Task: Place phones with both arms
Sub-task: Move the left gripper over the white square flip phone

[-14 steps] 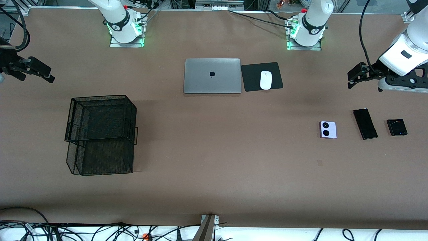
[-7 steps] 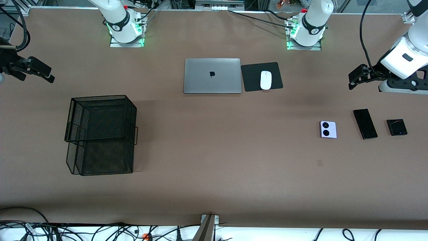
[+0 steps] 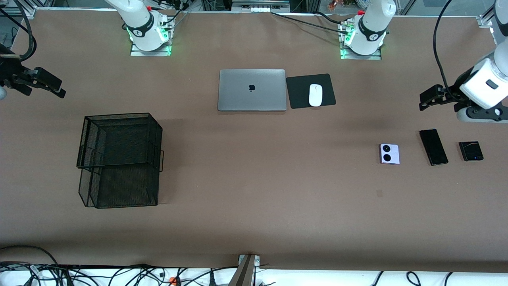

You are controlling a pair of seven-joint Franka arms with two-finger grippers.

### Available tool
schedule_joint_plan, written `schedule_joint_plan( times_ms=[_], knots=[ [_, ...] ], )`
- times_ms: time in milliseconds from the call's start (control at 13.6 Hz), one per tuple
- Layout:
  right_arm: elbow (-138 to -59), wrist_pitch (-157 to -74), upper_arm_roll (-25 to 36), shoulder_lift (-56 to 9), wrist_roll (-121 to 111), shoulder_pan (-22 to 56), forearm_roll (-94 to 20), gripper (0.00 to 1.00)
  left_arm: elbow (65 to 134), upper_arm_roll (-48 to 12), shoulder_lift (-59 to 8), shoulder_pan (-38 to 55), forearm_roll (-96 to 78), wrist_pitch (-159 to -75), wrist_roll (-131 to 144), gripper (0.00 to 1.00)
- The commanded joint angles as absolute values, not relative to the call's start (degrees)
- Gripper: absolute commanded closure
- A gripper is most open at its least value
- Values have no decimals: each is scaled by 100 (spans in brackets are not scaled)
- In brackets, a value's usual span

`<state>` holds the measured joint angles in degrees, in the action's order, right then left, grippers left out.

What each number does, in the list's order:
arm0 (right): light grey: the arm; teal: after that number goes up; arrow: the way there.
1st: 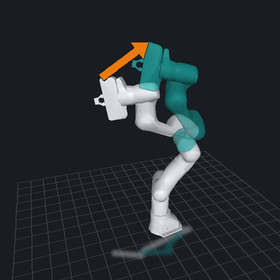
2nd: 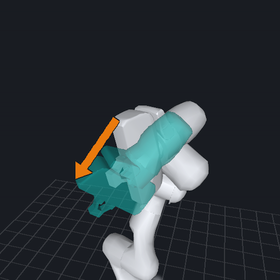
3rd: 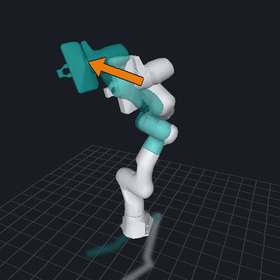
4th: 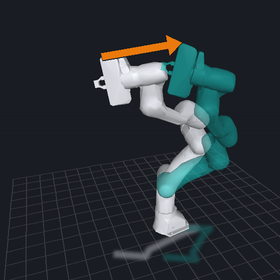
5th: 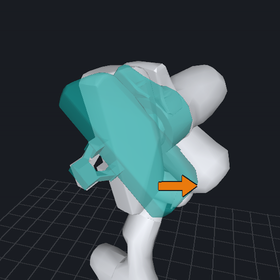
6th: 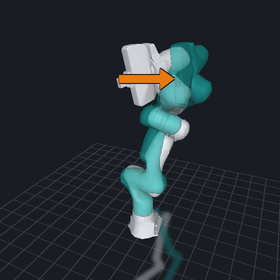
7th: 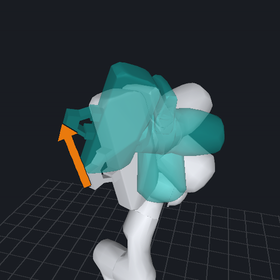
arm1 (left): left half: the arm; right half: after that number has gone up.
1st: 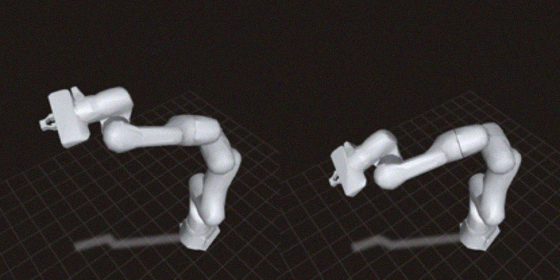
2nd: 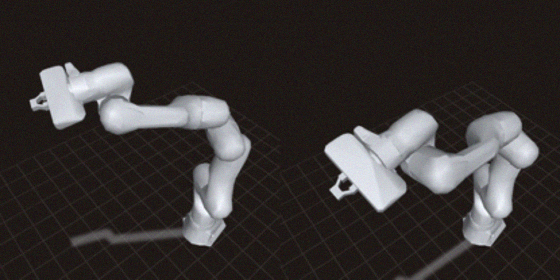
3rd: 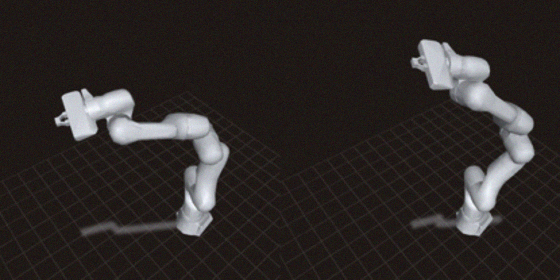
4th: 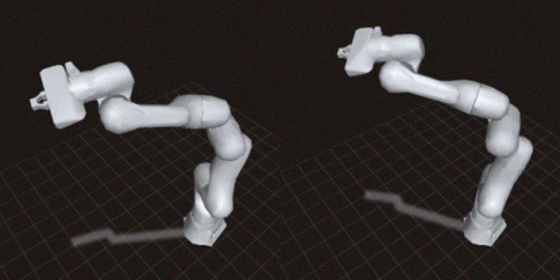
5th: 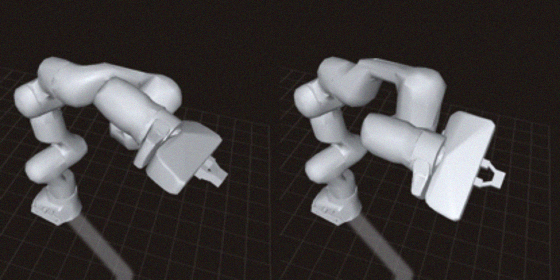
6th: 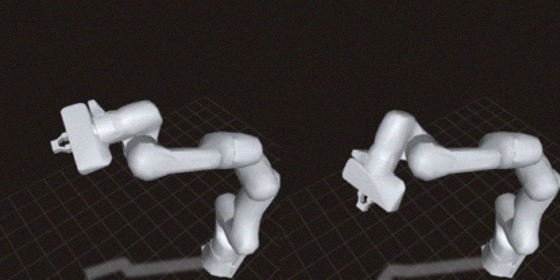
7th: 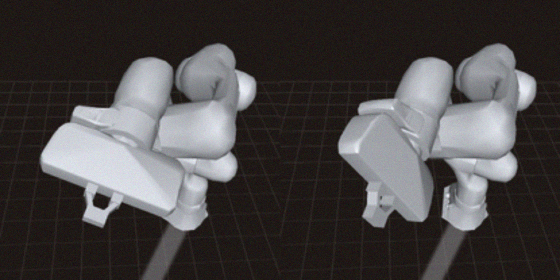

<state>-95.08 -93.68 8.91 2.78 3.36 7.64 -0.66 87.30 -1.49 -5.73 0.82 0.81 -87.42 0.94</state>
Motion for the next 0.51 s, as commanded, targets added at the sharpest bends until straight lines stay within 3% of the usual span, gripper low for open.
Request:
schedule_joint_plan(
  times_ms=[0,221,441],
  knots=[
    [-9483,-9316,861,264,316,747,-114,0,8156,-219,-1028,140,78,-8350,35,0],
    [-9492,-9308,861,246,325,747,-114,0,8270,-229,-1344,80,114,-8218,-96,0],
    [-9501,-9308,861,229,334,747,-123,0,8777,-220,-1485,-44,123,-8874,-316,0]
  ],
)
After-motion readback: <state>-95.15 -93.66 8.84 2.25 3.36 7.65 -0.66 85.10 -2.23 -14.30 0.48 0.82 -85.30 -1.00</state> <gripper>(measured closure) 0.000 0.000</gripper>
